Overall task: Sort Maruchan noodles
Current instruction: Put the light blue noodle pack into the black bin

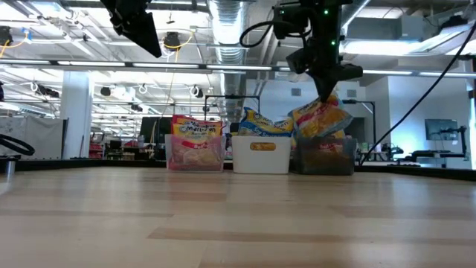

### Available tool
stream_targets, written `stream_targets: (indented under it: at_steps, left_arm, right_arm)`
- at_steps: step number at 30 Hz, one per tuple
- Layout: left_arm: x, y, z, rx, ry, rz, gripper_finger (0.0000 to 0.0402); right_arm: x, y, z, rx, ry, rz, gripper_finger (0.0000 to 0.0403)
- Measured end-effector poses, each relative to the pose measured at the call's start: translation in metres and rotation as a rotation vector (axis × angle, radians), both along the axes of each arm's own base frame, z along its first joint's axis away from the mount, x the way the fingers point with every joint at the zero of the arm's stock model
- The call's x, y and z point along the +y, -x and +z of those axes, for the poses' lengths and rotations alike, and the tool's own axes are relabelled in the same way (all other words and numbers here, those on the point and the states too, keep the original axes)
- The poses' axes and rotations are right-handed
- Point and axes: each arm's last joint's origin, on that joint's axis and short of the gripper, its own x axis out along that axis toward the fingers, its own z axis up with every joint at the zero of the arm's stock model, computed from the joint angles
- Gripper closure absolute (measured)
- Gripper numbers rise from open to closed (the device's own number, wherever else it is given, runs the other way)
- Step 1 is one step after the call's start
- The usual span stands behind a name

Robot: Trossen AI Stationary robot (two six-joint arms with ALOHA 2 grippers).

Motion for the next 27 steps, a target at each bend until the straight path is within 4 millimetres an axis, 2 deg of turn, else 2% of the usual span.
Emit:
stream_targets:
  at_steps: [9,20,27]
  left_arm:
    - [0.0,0.0,0.0,0.004,-0.002,-0.002,0.0401]
    - [0.0,0.0,0.0,0.005,-0.002,-0.003,0.0401]
    - [0.0,0.0,0.0,0.012,-0.009,-0.01,0.0401]
  right_arm:
    - [-0.003,0.001,0.0,-0.034,0.005,-0.056,0.0347]
    - [-0.01,0.004,0.0,-0.044,0.009,-0.092,0.0284]
    - [-0.008,0.007,0.004,-0.064,0.014,-0.112,0.0279]
